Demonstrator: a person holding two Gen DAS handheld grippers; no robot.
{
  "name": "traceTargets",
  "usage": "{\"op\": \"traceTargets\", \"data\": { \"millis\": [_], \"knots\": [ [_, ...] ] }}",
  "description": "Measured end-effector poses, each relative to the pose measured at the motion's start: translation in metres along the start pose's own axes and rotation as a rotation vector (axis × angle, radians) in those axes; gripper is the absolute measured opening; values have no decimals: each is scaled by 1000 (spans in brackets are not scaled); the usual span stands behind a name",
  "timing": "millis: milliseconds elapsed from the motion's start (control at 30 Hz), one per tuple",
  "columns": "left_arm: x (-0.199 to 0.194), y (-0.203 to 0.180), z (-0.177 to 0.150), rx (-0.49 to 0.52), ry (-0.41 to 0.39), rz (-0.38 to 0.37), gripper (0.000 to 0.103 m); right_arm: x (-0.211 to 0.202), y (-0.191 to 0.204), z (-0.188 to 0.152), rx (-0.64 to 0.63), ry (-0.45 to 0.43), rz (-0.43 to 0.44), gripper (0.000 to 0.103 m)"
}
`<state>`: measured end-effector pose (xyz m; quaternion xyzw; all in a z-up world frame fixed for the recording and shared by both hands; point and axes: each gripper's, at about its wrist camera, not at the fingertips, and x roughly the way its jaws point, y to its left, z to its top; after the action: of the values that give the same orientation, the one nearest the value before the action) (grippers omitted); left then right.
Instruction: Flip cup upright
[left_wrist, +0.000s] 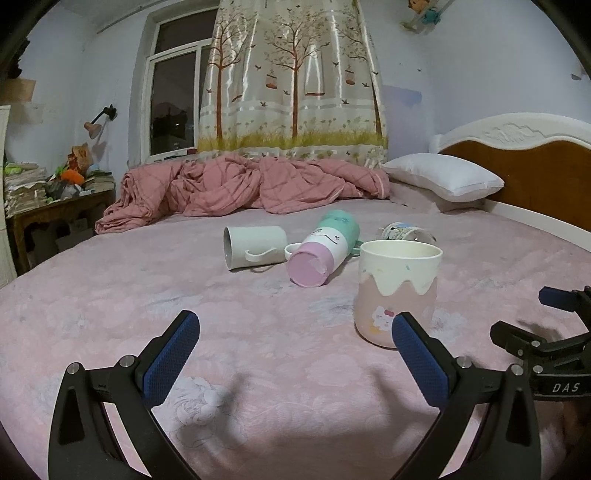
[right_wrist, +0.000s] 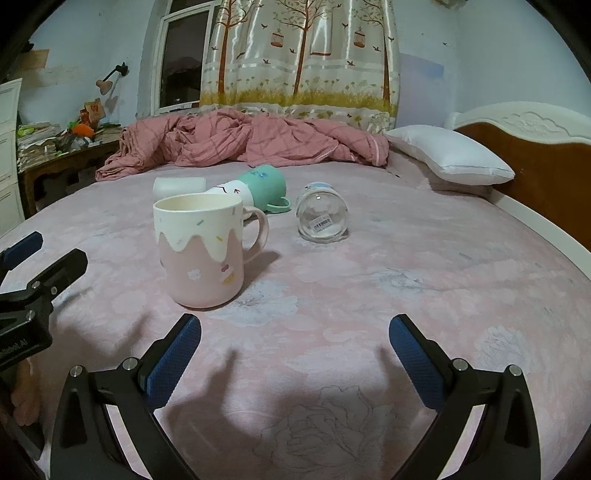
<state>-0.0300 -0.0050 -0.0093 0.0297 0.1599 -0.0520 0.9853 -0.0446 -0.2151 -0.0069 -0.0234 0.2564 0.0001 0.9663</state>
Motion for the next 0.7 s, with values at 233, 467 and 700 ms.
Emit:
{"op": "traceTargets", "data": {
  "millis": [233,467,700],
  "knots": [
    [4,6,0,-34,33,-13,103,0,1,0,-2,-1,-2,103],
    [7,7,1,-41,42,-4,103,0,1,0,-2,1,-3,103],
    [7,7,1,-41,41,-3,103,0,0,-1,-2,2,-3,103]
  ]
}}
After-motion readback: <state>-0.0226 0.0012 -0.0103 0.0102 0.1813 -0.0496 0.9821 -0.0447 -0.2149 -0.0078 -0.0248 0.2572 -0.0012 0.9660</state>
